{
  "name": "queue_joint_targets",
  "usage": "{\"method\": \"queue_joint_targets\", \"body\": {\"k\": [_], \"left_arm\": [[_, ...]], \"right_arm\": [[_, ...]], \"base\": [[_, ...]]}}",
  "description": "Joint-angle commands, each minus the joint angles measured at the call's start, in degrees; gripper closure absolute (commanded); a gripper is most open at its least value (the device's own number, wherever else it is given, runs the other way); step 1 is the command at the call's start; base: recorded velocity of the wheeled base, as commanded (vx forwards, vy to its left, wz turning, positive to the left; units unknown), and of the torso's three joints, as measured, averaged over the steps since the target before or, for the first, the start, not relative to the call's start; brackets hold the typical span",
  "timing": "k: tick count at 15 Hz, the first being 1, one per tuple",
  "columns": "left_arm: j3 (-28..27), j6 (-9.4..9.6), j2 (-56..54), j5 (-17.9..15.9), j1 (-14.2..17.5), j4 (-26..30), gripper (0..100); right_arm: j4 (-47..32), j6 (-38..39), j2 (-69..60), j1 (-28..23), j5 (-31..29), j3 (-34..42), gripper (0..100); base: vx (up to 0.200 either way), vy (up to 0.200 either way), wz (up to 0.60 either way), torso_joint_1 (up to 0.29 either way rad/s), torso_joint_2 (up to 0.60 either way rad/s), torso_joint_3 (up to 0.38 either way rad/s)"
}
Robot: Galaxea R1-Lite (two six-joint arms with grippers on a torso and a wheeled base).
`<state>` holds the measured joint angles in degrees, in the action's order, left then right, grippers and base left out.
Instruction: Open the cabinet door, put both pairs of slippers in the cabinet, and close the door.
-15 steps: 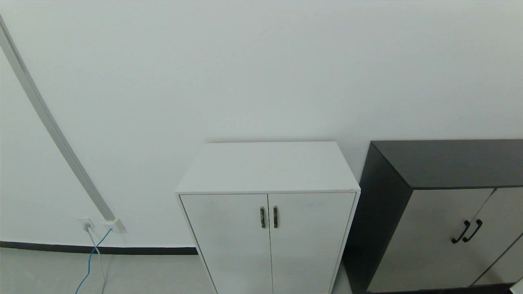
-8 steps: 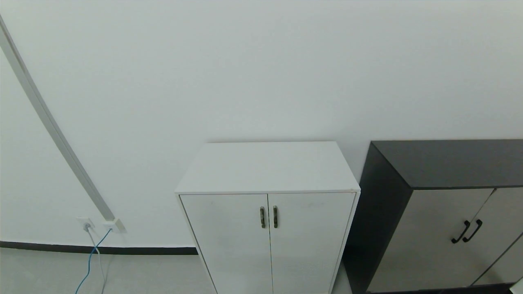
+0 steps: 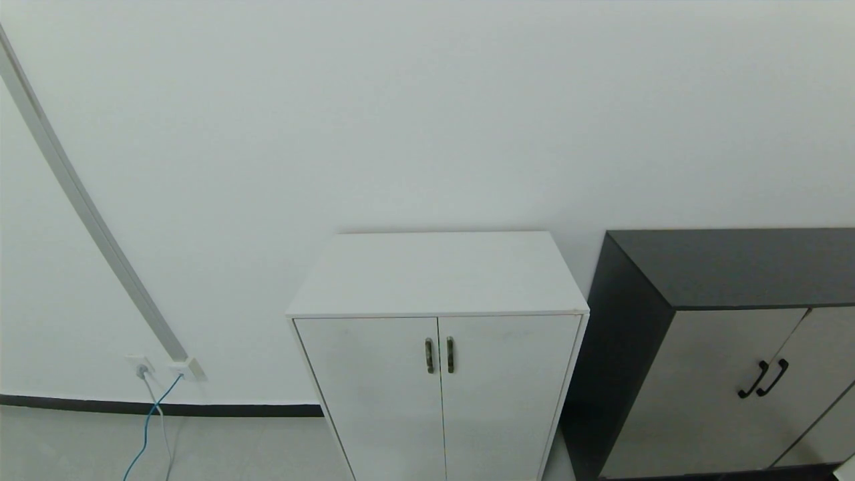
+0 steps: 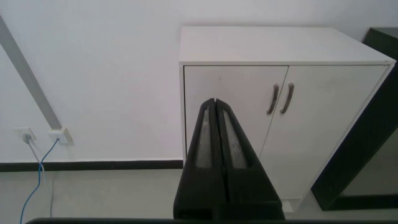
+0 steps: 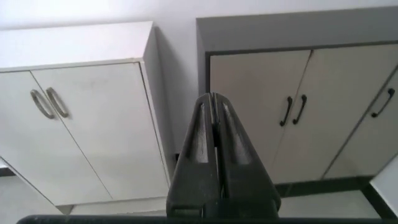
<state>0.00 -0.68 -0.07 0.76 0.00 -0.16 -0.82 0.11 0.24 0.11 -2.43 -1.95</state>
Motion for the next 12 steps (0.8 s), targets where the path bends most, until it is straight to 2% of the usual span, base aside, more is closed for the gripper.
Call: {"method": "queue_joint_targets", "body": {"k": [1, 12], "left_arm": [[0.00, -0.02, 0.07, 0.04, 0.00, -0.02, 100], [0.00, -0.02, 0.07, 0.04, 0.00, -0.02, 100]], "right_arm": [[0.11, 0.42, -0.07, -0.02, 4.54, 0.81, 100], [0.90, 2.35, -0.07, -0.11, 3.22, 1.86, 100]], "base": [[0.000, 0.000, 0.00, 0.000, 0.00, 0.000], [0.000, 0.000, 0.00, 0.000, 0.00, 0.000]]}}
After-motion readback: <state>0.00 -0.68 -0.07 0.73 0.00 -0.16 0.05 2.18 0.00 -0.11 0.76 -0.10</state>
